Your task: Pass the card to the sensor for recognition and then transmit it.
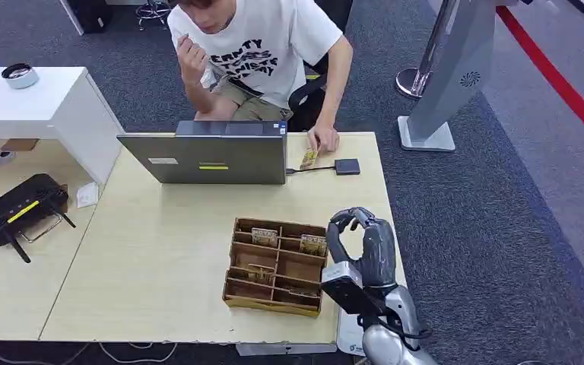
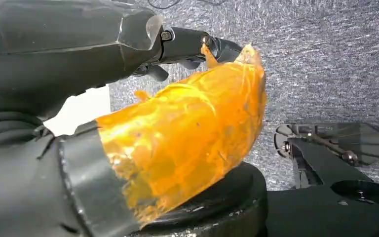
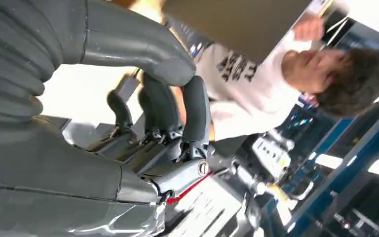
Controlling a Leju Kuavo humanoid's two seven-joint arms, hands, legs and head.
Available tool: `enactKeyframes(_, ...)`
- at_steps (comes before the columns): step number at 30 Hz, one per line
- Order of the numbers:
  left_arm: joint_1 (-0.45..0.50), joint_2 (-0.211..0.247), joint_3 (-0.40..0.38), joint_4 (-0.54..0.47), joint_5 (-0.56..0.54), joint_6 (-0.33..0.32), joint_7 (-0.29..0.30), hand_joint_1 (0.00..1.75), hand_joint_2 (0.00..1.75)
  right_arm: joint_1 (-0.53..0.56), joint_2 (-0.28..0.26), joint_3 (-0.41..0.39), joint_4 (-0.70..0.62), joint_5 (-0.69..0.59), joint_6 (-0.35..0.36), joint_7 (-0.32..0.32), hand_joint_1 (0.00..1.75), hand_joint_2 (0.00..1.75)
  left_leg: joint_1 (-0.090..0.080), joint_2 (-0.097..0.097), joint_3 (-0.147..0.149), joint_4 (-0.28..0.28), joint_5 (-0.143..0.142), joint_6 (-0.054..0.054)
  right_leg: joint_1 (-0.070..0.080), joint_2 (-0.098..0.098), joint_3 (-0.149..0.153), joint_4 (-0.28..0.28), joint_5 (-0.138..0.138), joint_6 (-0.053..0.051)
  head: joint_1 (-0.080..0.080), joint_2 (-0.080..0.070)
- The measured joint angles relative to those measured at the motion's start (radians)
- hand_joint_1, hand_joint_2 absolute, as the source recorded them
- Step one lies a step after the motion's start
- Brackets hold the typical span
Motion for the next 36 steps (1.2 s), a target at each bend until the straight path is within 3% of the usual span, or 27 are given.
enactKeyframes(1,0.0,0.0,0.003,0.0,0.003,0.0,-0.002,0.0,0.0,0.007,-0.006,0.006,-0.011,-0.01,0.011,-0.003,0.66,1.75,0.0,0.0,0.0,0.0,0.0,0.0,0.0,0.0,0.0,0.0,0.0,0.0,0.0,0.0)
enactKeyframes(5,0.002,0.0,0.019,0.0,0.02,0.001,-0.005,0.0,0.0,0.049,-0.044,0.038,-0.056,-0.03,0.043,-0.014,0.7,1.75,0.0,0.0,0.0,0.0,0.0,0.0,0.0,0.0,0.0,0.0,0.0,0.0,0.0,0.0)
enactKeyframes(8,0.002,0.0,0.032,0.0,0.027,0.001,-0.008,0.0,0.0,0.086,-0.077,0.062,-0.085,-0.025,0.051,-0.024,0.79,1.75,0.0,0.0,0.0,0.0,0.0,0.001,0.0,0.0,0.0,0.0,0.0,0.0,0.0,0.0)
enactKeyframes(10,0.003,0.0,0.041,0.0,0.034,0.002,-0.008,0.0,0.0,0.11,-0.093,0.073,-0.095,-0.017,0.055,-0.027,0.99,1.75,0.0,0.0,-0.001,0.0,-0.001,0.0,0.0,0.0,0.0,0.0,0.0,0.0,0.0,0.0)
enactKeyframes(14,0.003,0.0,0.05,0.0,0.042,0.002,-0.008,0.0,0.0,0.147,-0.121,0.102,-0.109,-0.005,0.056,-0.028,0.99,1.75,0.0,0.0,-0.001,0.0,-0.001,0.0,0.0,0.0,0.0,0.0,0.0,0.0,0.0,0.0)
enactKeyframes(19,0.003,0.0,0.06,0.0,0.046,0.003,-0.008,0.0,0.0,0.167,-0.138,0.13,-0.111,0.002,0.055,-0.028,1.29,1.75,0.0,0.0,-0.001,0.0,-0.001,0.0,0.0,0.0,0.0,0.0,0.0,0.0,0.0,0.0)
enactKeyframes(28,0.002,0.0,0.072,0.0,0.048,0.013,-0.005,0.0,0.0,0.165,-0.172,0.207,-0.086,0.034,0.051,-0.015,1.29,1.75,0.0,0.0,-0.001,0.0,-0.001,0.0,0.0,0.0,0.0,0.0,0.0,0.0,0.0,0.0)
enactKeyframes(36,0.001,0.0,0.073,0.0,0.029,0.016,-0.003,0.0,0.0,0.104,-0.17,0.249,-0.009,0.095,0.041,-0.004,1.24,1.75,0.0,0.0,-0.001,0.0,0.0,0.0,0.0,0.0,0.0,0.0,0.0,0.0,0.0,0.0)
